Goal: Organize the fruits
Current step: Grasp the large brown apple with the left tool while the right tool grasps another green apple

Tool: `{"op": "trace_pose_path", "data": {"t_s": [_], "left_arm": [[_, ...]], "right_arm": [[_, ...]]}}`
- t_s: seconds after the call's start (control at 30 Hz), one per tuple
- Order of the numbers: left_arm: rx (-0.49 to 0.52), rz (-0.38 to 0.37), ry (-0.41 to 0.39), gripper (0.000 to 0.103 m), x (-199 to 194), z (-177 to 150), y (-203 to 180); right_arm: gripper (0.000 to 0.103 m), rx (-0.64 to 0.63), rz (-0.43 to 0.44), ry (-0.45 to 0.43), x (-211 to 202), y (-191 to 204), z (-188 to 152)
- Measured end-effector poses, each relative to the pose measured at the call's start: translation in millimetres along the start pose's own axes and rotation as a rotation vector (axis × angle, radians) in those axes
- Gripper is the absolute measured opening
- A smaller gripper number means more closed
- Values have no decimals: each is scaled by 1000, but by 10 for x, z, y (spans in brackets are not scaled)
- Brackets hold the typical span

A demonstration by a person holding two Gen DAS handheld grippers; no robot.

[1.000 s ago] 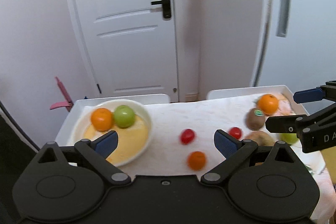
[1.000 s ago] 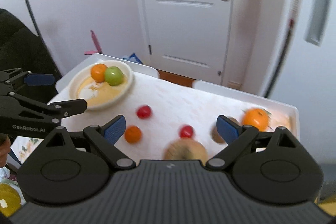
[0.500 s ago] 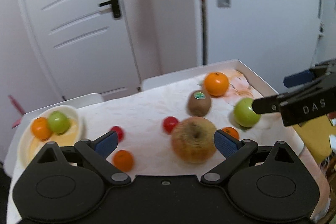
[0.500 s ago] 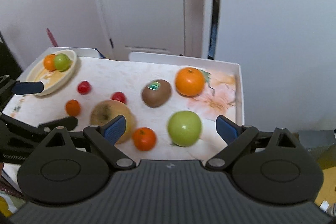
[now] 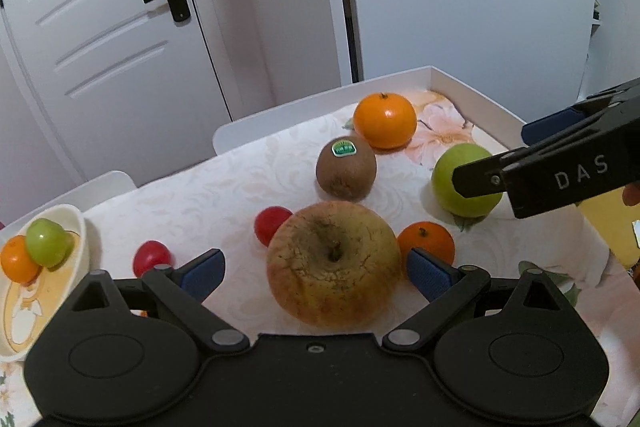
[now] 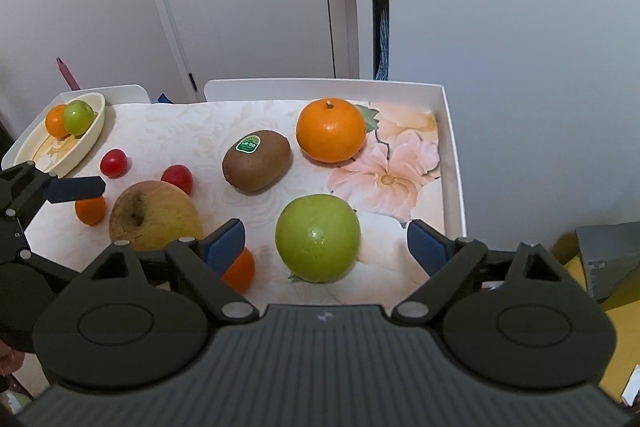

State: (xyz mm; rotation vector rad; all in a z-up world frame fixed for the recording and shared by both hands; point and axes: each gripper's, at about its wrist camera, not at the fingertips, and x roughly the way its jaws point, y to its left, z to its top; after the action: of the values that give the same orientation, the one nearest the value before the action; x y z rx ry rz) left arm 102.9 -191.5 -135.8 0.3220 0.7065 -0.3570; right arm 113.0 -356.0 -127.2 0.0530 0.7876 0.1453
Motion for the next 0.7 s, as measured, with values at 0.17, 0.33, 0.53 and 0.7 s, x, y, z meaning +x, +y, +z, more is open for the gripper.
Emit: {"op": "trace_pose_path", "data": {"t_s": [0.17, 0.33, 0.53, 0.7], "left_arm": [[-1, -19, 14, 92, 91, -19, -2], [1, -35, 14, 88, 130, -32, -2], [1, -66, 6, 80, 122, -39, 1], [-3, -66, 8, 80, 113, -37, 2]], "right_arm": [[98, 2, 7, 12, 105, 10, -19], [98, 8, 12, 19, 165, 9, -28], [96, 15, 16, 31, 225, 5, -40], [90, 20, 24, 48, 269, 7, -59]]}}
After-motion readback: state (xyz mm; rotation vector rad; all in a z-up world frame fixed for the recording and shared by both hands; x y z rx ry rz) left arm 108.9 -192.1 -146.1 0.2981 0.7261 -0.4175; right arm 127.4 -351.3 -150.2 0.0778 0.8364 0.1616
